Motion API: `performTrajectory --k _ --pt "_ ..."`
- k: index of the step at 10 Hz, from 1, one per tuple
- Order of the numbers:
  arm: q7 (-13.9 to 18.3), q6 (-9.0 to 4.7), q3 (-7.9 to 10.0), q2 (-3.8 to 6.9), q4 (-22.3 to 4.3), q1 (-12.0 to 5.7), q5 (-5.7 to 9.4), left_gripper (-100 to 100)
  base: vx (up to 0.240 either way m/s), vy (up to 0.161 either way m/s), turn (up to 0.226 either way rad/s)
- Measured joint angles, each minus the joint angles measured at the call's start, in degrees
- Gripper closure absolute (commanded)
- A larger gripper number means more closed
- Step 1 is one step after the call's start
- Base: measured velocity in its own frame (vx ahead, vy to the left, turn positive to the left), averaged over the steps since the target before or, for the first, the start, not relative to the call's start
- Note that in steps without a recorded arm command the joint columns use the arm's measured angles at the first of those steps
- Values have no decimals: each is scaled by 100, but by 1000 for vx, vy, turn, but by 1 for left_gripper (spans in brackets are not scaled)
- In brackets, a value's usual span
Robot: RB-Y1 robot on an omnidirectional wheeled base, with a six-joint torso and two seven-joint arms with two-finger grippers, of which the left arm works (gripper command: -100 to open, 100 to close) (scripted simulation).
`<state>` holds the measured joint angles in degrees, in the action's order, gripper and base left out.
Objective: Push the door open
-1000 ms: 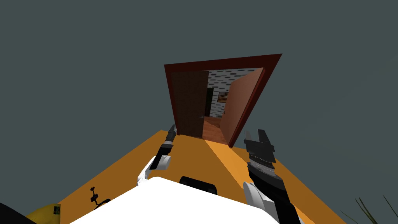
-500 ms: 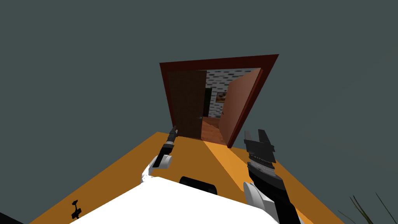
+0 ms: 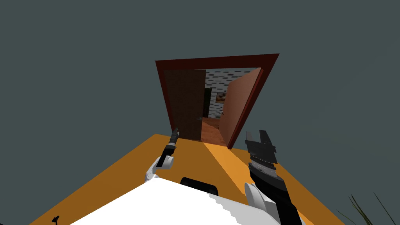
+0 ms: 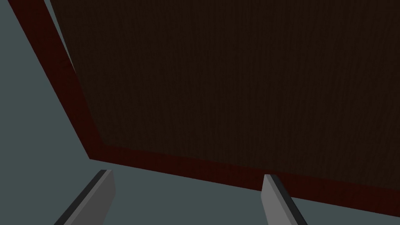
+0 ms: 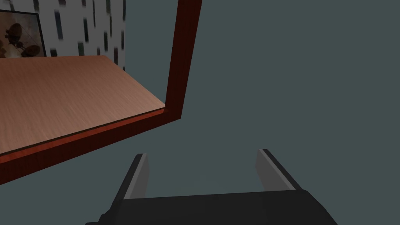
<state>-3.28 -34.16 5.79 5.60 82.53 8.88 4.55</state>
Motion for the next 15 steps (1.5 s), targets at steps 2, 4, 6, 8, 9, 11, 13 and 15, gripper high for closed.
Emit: performTrajectory --k 2,4,6,8,9,11,13,15 --pt "-4 -62 15 5 -313 -153 30 -100 87 -19 -38" --pt "-3 -144 20 3 -573 -244 45 -100 67 -11 -54" --pt "14 -245 39 30 -938 -392 79 -100 89 -7 -72" --pt "5 -315 41 12 -1208 -492 102 -100 90 -16 -39" --pt "5 -342 47 13 -1313 -544 109 -100 80 -11 -30" --pt "-7 -390 56 0 -1569 -657 129 -100 98 -2 -60" --pt "-1 -461 66 4 -1810 -761 151 -100 60 -10 -35" --pt "4 -530 80 11 -2115 -893 176 -100 86 -12 -61"
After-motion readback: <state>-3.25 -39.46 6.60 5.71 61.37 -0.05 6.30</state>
